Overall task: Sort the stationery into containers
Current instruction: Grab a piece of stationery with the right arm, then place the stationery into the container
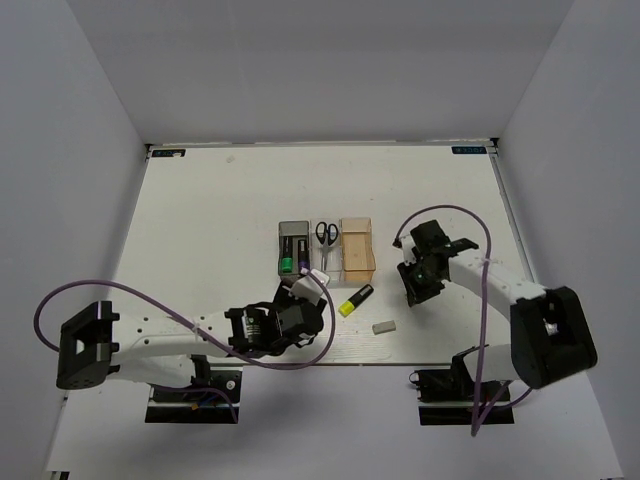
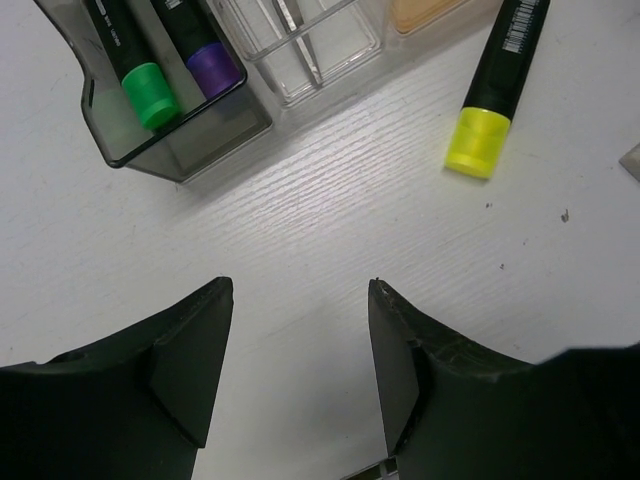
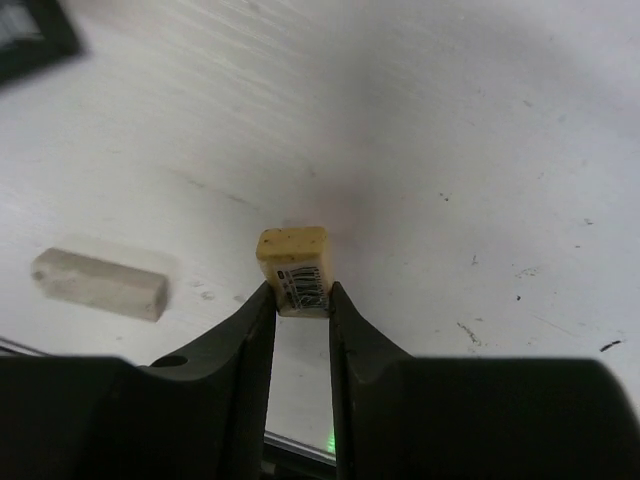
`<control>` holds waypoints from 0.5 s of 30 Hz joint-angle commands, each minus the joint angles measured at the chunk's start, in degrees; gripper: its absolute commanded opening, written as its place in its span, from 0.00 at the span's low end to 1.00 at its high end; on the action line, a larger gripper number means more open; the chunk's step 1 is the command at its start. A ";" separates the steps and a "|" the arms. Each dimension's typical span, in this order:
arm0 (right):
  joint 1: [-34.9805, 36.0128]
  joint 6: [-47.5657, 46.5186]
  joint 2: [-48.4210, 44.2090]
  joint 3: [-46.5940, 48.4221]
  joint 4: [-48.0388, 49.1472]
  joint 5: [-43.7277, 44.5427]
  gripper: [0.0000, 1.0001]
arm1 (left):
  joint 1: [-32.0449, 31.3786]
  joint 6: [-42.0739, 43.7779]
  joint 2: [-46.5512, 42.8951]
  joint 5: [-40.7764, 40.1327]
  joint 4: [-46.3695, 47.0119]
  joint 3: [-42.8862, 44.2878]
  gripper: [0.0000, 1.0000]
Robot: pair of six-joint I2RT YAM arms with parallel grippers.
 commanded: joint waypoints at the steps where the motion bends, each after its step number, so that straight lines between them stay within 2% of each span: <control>1: 0.02 -2.88 -8.76 0.00 3.24 -3.96 0.14 | -1.75 -0.19 0.23 -1.86 0.02 -0.49 0.67; 4: 0.45 -6.92 -13.33 1.92 3.51 -8.79 0.11 | -2.72 -0.18 1.28 -1.77 -0.59 0.12 0.67; 7: 0.28 -8.60 -13.52 6.14 2.98 -13.38 0.08 | -3.34 -0.80 1.73 -2.12 -0.86 0.21 0.67; 9: 1.07 -8.08 -11.15 10.43 3.42 -16.45 0.08 | -3.69 -1.67 1.73 -2.12 -0.33 -0.40 0.67; 10: 1.16 -7.73 -7.14 11.67 3.24 -16.99 0.08 | -3.78 -2.37 1.73 -2.12 -0.33 -0.58 0.67; 13: 2.74 -5.00 0.59 20.71 3.68 -17.96 0.07 | -4.39 -4.22 1.81 -3.34 -1.20 -0.58 0.67; 15: 4.05 -3.51 2.73 22.57 4.64 -17.00 0.07 | -5.62 -4.84 1.73 -4.58 -2.43 -0.14 0.67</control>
